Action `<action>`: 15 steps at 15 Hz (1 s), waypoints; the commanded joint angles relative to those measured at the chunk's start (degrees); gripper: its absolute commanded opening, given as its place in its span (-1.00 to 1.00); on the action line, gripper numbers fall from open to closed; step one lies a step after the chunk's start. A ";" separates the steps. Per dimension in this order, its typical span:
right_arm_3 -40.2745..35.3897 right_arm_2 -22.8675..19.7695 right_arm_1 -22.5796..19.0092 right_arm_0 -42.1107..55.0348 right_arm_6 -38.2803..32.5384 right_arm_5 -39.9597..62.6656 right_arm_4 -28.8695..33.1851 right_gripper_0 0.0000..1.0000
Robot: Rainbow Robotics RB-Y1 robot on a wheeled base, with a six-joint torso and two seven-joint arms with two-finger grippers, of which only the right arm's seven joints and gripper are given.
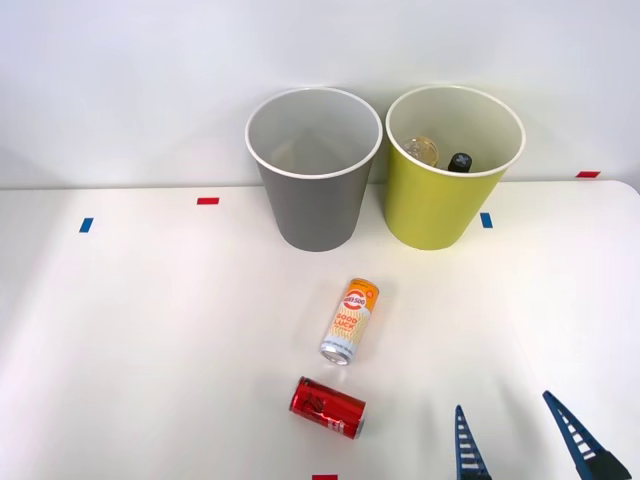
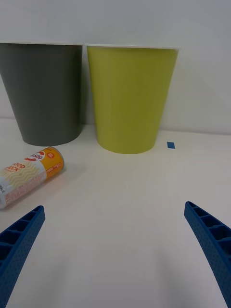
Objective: Put cans in the gray bin, plastic bottles in the light green bin
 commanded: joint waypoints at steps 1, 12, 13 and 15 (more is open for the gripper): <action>0.06 0.34 -0.95 3.85 7.91 -3.36 -0.84 1.00; 7.70 3.32 -0.78 7.02 12.13 -7.32 -4.44 1.00; 7.70 3.59 -0.78 7.02 12.13 -7.32 -4.79 1.00; 7.70 3.68 -0.78 7.02 12.13 -7.32 -4.97 1.00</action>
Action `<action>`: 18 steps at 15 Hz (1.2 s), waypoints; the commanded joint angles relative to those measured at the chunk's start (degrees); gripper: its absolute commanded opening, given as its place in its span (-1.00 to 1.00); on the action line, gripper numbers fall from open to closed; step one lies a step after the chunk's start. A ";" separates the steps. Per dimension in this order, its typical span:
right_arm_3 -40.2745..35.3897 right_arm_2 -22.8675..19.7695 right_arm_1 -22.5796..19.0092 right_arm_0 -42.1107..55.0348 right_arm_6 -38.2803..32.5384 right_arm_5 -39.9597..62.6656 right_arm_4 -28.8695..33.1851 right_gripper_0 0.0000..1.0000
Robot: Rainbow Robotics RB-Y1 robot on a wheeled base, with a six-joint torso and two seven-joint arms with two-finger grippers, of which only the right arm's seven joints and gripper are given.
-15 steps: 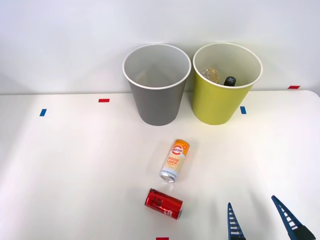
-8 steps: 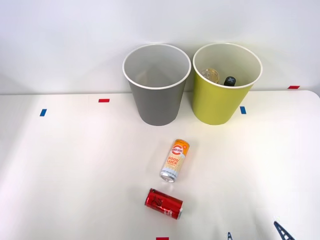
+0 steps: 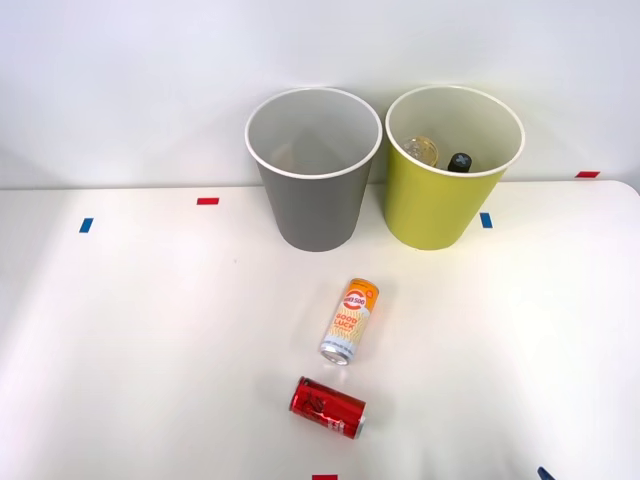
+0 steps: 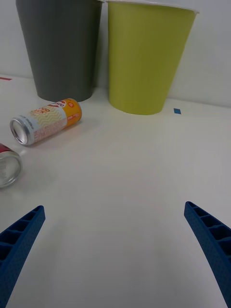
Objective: Put cans in the gray bin, plastic bottles in the light green bin
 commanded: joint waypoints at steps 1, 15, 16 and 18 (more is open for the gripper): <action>0.00 0.17 0.01 0.00 -0.01 0.00 -0.30 1.00; 0.00 0.17 0.01 0.00 -0.01 0.00 -0.30 1.00; 0.00 0.17 0.01 0.00 -0.01 0.00 -0.30 1.00; 0.00 0.17 0.01 0.00 -0.01 0.00 -0.30 1.00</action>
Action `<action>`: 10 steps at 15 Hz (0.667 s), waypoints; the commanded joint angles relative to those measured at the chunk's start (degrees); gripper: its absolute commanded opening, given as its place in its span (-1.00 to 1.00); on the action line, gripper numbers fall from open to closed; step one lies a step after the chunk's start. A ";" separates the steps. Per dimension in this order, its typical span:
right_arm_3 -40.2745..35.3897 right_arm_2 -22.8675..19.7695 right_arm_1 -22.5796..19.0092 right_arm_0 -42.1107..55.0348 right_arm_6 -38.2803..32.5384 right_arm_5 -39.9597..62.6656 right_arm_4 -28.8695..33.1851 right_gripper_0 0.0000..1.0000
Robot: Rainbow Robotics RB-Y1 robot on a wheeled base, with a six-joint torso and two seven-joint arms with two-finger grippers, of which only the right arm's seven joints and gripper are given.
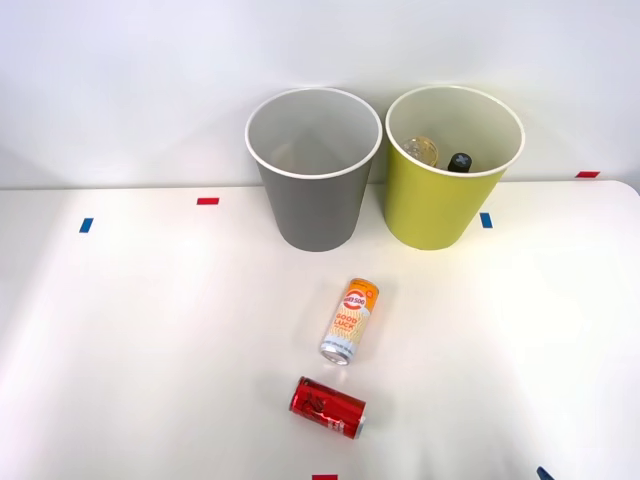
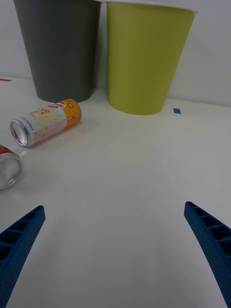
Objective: Put cans in the gray bin, plastic bottles in the light green bin
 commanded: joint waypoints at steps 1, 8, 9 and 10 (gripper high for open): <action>0.00 0.00 0.00 0.00 0.00 0.01 -0.01 1.00; 0.00 0.00 0.00 0.00 0.00 0.01 -0.01 1.00; 0.00 0.00 0.00 0.00 0.00 0.01 -0.01 1.00; 0.00 0.00 0.00 0.00 0.00 0.01 -0.01 1.00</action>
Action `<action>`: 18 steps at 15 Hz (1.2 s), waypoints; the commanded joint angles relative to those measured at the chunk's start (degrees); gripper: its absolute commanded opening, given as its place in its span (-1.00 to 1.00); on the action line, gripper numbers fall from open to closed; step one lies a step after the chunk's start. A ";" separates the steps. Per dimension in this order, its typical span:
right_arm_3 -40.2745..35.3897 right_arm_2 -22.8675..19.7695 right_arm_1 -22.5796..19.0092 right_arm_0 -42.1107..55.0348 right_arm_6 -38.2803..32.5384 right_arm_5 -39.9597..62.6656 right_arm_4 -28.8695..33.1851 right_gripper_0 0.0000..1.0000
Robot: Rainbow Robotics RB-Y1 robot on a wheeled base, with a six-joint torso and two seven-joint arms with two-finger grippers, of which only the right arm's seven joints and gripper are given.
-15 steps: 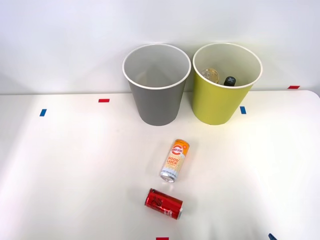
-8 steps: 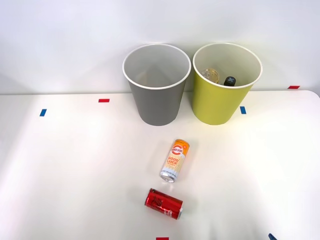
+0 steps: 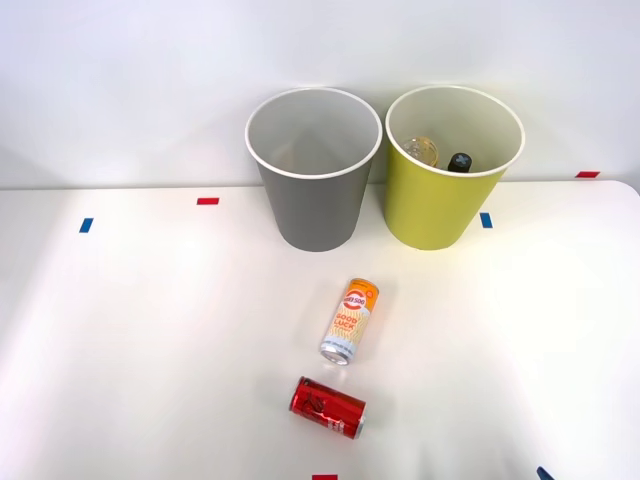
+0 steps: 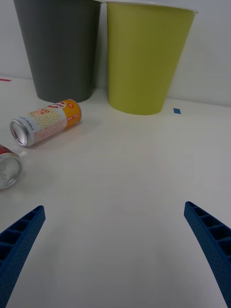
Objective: Put cans in the gray bin, plastic bottles in the light green bin
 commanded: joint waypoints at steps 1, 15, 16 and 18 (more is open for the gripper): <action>0.00 0.00 0.00 0.00 0.00 0.01 0.00 1.00; 0.00 0.00 0.00 0.00 0.00 0.01 0.00 1.00; 0.00 0.00 0.00 0.00 0.00 0.01 0.00 1.00; 0.00 0.00 0.00 0.00 0.00 0.01 0.00 1.00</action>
